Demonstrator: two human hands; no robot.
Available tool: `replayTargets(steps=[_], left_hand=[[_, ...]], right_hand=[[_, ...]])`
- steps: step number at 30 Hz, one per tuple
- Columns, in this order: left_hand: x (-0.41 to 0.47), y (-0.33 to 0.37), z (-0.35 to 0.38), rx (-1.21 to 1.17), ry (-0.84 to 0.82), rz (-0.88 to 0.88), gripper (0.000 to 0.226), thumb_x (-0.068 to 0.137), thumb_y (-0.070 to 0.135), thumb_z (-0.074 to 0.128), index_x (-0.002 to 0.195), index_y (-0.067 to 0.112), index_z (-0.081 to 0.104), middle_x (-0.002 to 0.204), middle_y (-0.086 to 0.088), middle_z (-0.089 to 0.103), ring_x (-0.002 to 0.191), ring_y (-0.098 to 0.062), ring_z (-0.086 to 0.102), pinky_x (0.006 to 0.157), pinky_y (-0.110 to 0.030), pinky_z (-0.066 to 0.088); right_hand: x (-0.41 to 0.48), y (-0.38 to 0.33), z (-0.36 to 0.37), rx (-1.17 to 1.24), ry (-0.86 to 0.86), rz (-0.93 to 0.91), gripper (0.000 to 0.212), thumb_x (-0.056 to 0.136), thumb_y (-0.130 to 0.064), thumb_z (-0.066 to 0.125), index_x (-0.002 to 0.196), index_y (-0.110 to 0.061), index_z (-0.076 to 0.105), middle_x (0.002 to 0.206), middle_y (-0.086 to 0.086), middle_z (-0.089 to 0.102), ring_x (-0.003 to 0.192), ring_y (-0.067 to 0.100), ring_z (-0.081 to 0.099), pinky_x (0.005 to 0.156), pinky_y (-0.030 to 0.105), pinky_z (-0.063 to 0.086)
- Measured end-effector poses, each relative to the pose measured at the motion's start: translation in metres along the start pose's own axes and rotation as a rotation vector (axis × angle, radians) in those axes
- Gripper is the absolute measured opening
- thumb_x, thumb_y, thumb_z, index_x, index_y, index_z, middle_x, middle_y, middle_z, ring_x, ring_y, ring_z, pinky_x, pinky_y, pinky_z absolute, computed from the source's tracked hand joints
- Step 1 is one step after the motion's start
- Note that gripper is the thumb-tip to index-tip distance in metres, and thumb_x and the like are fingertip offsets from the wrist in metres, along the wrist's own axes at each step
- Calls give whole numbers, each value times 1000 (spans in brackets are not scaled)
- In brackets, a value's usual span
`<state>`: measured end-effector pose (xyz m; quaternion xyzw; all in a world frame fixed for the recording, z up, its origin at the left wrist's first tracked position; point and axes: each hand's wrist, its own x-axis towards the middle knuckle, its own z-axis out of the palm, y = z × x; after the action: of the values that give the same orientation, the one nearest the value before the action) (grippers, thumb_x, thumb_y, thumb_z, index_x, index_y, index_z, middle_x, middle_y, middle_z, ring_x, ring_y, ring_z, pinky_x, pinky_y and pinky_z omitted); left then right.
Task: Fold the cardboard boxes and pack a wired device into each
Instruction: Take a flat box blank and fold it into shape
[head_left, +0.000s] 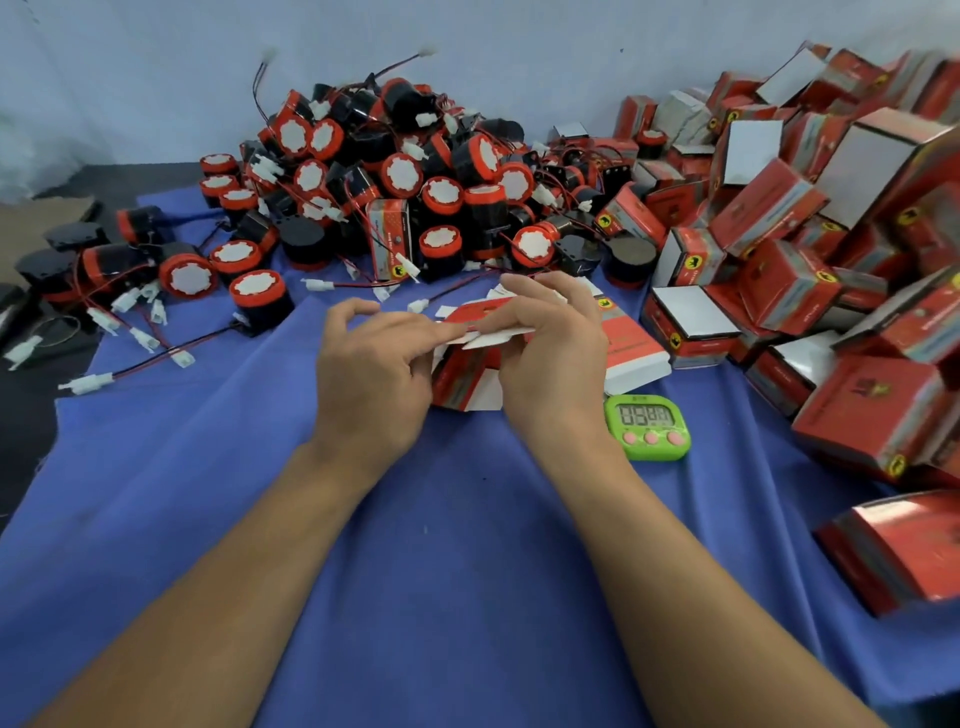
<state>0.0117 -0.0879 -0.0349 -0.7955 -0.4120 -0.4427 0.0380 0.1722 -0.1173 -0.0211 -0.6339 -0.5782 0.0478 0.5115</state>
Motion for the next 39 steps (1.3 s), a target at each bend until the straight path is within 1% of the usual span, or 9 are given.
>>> replayTargets(steps=[4,7,10,14,20,24,29,34,39], left_hand=[[-3,2,-3,-144,-30,-167,25,97,8,69,116,19,80,109,0,80,100,-23,72,92,-30,51],[-4,-3,-4,-197,-45,-216,28,96,5,71,120,18,79,113,-1,79,100,-20,74,90,-28,56],[-2,-5,-5,-170,-65,-206,38,94,-6,68,122,18,78,113,-3,79,101,-13,67,85,-2,45],[-2,-5,-6,-138,-103,-193,32,98,6,65,120,24,79,110,2,80,89,-14,72,78,-18,53],[3,-15,-6,-355,-238,-376,26,100,16,69,119,30,79,115,13,77,105,1,69,87,-16,54],[4,-14,-3,-386,-86,-456,20,99,18,70,112,28,82,103,17,79,88,4,68,76,-12,51],[3,-12,-4,-290,57,-474,20,96,27,68,106,39,80,83,33,72,63,-6,63,52,-16,43],[11,-11,-7,-463,178,-596,24,95,14,73,110,31,79,93,26,74,90,3,72,78,-16,57],[13,-9,-11,-629,237,-632,34,92,13,72,106,44,74,65,19,71,62,1,65,62,-13,52]], right_hand=[[3,0,-3,37,-104,78,44,76,18,61,81,-22,80,127,0,68,116,1,52,90,-3,31],[6,1,-4,79,-136,154,47,80,12,63,75,-34,74,110,-6,73,104,11,64,94,21,49],[8,3,-4,105,-143,209,49,77,14,61,72,-33,75,93,-13,73,99,13,66,94,35,53],[12,3,-8,145,-128,217,51,73,18,58,66,-30,74,89,-20,70,99,10,67,102,37,50],[18,6,-17,161,-110,145,53,71,17,65,59,-34,67,96,-17,74,100,-2,66,85,12,49],[16,4,-16,48,-151,-10,44,72,11,71,66,-33,68,108,-9,74,108,-14,56,89,6,41],[12,-3,-13,-177,-86,-266,27,78,2,72,84,-21,84,128,-2,71,133,23,49,106,24,37],[2,-15,-8,-153,-266,-317,23,79,2,76,79,-19,85,143,5,61,148,29,36,112,32,37],[-2,-25,-6,8,-343,-215,20,85,-4,77,83,-23,84,153,-3,51,150,15,33,107,6,26]])
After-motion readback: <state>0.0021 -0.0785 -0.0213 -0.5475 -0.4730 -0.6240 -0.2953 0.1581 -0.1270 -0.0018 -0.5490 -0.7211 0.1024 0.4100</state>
